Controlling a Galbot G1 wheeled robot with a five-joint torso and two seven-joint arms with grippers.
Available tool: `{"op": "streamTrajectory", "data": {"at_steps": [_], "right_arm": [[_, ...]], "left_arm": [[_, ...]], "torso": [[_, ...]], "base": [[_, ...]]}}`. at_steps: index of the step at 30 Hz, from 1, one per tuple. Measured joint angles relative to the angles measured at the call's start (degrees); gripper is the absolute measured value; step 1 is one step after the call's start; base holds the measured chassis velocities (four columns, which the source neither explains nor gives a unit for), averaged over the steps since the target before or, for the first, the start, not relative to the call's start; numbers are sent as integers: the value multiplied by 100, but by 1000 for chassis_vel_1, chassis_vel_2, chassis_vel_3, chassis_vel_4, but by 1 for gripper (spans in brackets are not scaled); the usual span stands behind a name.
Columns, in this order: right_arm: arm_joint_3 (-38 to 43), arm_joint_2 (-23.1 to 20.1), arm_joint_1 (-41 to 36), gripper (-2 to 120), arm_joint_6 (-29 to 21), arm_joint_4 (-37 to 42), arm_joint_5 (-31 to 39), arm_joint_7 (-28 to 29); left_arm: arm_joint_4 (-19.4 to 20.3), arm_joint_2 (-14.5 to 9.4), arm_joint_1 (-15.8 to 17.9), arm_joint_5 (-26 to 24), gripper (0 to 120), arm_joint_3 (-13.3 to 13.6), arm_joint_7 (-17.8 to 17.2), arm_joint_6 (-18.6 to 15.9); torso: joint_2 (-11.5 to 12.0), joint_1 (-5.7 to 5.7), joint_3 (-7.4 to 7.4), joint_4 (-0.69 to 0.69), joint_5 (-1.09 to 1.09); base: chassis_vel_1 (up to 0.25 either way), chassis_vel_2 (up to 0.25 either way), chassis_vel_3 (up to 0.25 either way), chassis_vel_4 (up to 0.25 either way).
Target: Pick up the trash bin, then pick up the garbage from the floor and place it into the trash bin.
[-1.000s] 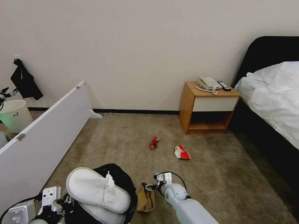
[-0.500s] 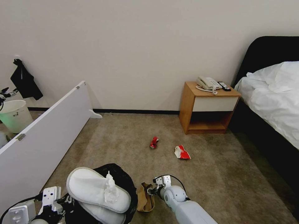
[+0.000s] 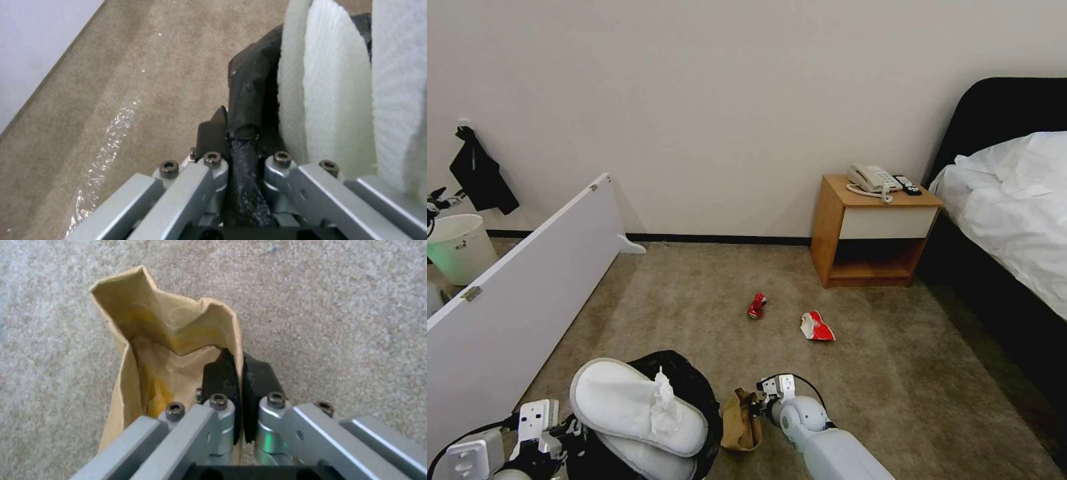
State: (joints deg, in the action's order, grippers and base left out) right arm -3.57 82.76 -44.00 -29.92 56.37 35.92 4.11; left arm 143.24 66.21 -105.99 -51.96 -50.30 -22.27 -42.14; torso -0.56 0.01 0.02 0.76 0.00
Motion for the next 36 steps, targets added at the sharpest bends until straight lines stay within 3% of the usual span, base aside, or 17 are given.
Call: {"op": "streamTrajectory", "data": {"at_steps": [14, 17, 23, 26, 28, 29, 31, 36], "right_arm": [[70, -60, -56, 2, 16, 122, 55, -9], [251, -238, -236, 2, 118, 515, 170, -10], [721, -880, -712, 2, 735, 1843, 227, -338], [832, -1052, -818, 2, 873, 2118, 227, -440], [1067, -1584, -1106, 2, 1343, 2847, 298, -646], [1067, -1584, -1106, 2, 1343, 2847, 298, -646], [1257, -2034, -1297, 0, 1641, 3459, 450, -790], [1496, -2443, -1466, 0, 2370, 3976, 464, -1050]], "left_arm": [[0, 6, 20, 0, 4, 12, 4, 0], [0, -12, 38, -30, 4, 12, 5, 0], [0, -124, -3, -73, 4, 81, 6, 0], [0, -161, -7, -88, 4, 87, 5, 0], [0, -273, 7, -189, 4, 87, -16, 0], [0, -273, 7, -189, 4, 87, -16, 0], [0, -342, 5, -246, 4, 100, -26, 0], [0, -398, -33, -275, 4, 121, -31, 0]], "torso": [[0, 0, 0, 0, 0], [0, 0, 0, 0, 1], [0, 0, 0, -1, 1], [0, 0, -1, -1, 2], [0, 0, -1, 1, 3], [0, 0, -1, 1, 3], [-1, 0, -1, 3, 0], [-1, 0, -1, -1, 2]], "base": [[0, 0, 0, 0], [0, 0, 0, 0], [0, 0, 0, 0], [0, 0, 0, 0], [0, 0, 0, 0], [0, 0, 0, 0], [0, 0, 0, 0], [0, 0, 0, 0]]}}
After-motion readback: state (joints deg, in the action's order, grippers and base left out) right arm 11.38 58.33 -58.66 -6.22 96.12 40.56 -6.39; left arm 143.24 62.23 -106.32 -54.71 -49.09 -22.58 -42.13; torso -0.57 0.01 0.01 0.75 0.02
